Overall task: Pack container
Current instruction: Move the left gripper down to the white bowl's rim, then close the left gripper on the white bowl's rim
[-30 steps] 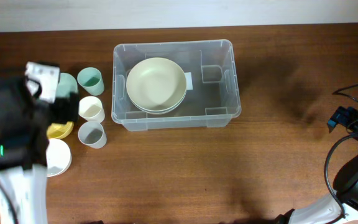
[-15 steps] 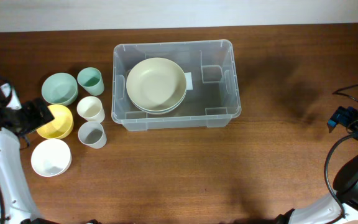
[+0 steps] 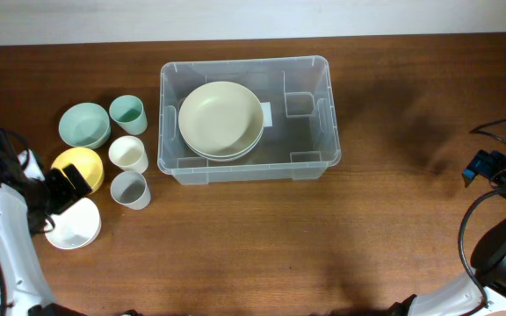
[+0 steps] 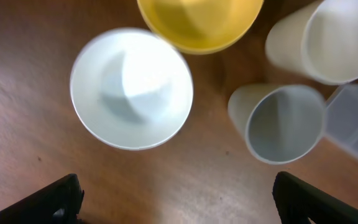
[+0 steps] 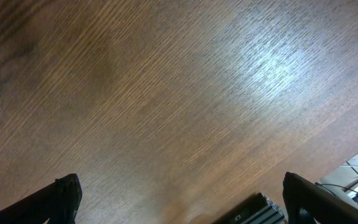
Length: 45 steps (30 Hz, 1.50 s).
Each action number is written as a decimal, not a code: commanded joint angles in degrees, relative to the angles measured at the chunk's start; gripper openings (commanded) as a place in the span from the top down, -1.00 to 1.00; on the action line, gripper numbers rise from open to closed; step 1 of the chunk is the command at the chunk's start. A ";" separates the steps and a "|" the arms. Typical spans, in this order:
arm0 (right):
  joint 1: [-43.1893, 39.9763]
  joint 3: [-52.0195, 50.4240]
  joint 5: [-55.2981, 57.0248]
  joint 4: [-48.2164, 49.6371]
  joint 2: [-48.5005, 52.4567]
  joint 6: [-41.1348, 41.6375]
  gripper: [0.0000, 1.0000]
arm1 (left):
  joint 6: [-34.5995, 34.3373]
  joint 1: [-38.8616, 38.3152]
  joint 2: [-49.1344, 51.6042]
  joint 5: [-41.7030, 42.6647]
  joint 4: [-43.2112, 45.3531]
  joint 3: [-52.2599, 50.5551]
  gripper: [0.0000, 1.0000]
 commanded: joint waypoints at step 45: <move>-0.26 0.74 0.50 0.00 -1.03 0.22 -0.98 | -1.92 0.20 12.50 -5.49 17.53 -11.41 -0.99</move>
